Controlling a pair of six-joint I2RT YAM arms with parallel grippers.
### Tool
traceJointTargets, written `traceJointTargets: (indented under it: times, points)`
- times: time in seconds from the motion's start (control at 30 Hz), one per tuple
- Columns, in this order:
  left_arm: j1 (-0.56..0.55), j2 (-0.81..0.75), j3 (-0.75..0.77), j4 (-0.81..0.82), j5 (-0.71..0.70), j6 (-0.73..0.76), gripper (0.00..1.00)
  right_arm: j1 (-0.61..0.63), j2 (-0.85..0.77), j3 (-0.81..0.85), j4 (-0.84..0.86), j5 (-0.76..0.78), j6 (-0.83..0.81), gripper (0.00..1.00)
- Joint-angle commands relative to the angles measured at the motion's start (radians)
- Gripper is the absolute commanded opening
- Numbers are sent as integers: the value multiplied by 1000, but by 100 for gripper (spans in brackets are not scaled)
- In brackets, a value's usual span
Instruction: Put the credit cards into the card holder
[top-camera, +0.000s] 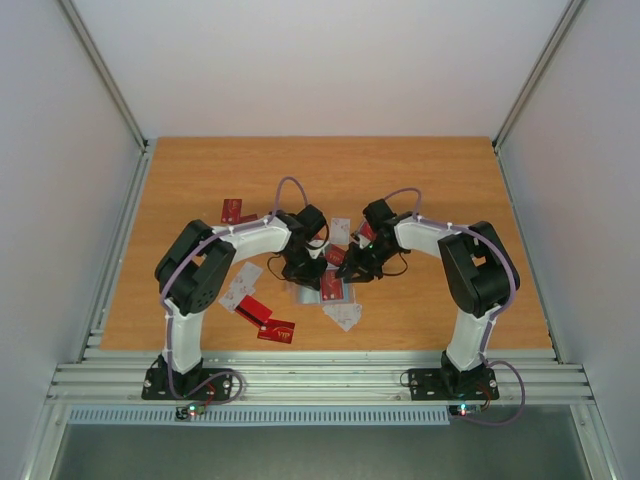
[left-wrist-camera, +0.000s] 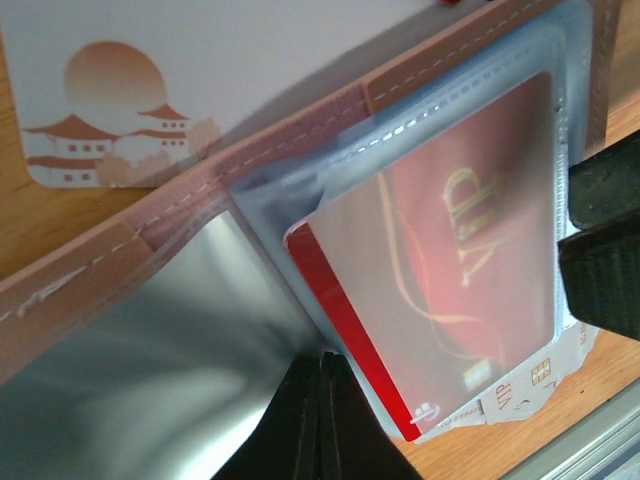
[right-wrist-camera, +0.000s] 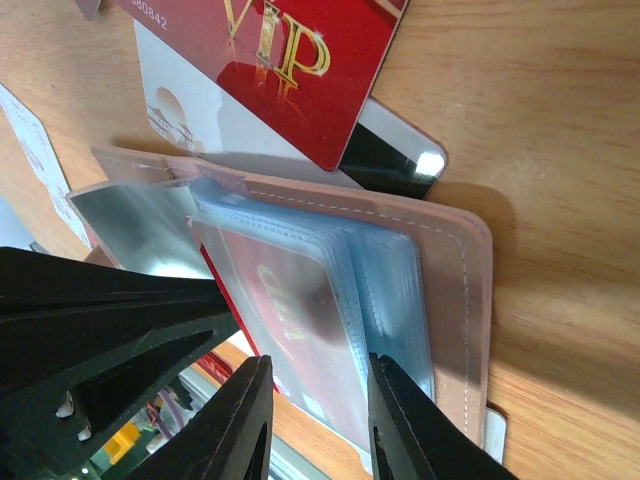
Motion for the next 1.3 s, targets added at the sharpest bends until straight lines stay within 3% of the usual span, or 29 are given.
traceJointTargets:
  times: [0.0,0.77,1.27]
  points:
    - [-6,33,21,-3,7,18,0,-2,-5,26,-16,-4,-19,27]
    - [-8,50,19,15,32,17,0,24,16,-21,26,-67,-80,27]
    - [-9,33,17,20,36,2,0,30,-84,-20,22,-121,-82,27]
